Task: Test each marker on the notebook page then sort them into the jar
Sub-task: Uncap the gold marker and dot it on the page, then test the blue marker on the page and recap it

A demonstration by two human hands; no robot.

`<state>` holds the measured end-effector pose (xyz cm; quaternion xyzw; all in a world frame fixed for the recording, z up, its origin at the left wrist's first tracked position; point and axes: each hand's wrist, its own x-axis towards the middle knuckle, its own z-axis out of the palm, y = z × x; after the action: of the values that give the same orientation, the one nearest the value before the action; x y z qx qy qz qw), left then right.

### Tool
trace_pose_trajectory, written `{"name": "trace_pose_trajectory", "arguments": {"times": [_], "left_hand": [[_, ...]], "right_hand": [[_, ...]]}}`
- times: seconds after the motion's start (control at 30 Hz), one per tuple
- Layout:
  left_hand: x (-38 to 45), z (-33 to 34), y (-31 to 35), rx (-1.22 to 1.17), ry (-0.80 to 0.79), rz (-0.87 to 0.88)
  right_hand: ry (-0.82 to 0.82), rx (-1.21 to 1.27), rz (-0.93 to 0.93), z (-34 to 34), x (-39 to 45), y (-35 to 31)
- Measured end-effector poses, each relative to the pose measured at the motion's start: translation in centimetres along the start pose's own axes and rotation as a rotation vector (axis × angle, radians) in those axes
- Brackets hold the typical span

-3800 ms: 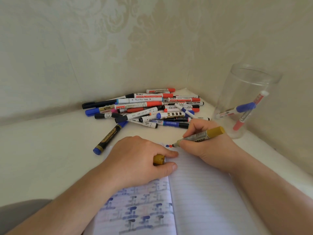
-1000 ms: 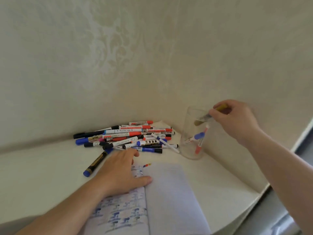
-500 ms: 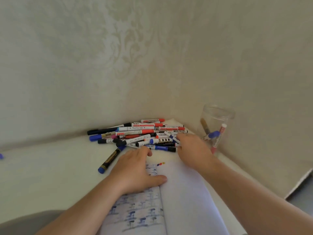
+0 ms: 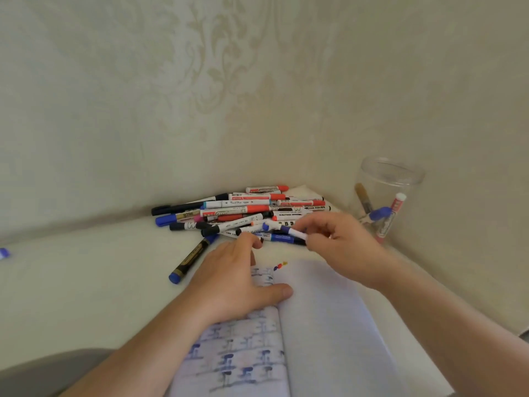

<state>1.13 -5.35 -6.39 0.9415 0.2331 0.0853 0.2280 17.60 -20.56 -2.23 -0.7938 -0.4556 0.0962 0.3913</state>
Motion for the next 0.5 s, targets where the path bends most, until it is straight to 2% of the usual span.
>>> {"name": "trace_pose_trajectory", "arguments": {"times": [0.07, 0.17, 0.27, 0.37, 0.5], "left_hand": [[0.0, 0.1, -0.2, -0.03, 0.034, 0.02], [-0.3, 0.2, -0.6, -0.104, 0.111, 0.094], [-0.7, 0.4, -1.0, -0.012, 0.196, 0.206], [-0.7, 0.7, -0.7, 0.106, 0.232, 0.249], [-1.0, 0.9, -0.3, 0.089, 0.24, 0.266]], "right_hand": [[-0.119, 0.199, 0.061, 0.2, -0.2, 0.6], [-0.182, 0.254, 0.119, 0.5, 0.4, 1.8], [-0.137, 0.373, 0.133, 1.0, 0.6, 2.4], [-0.067, 0.454, 0.091, 1.8, 0.6, 2.5], [-0.173, 0.711, 0.017, 2.4, 0.3, 1.9]]}}
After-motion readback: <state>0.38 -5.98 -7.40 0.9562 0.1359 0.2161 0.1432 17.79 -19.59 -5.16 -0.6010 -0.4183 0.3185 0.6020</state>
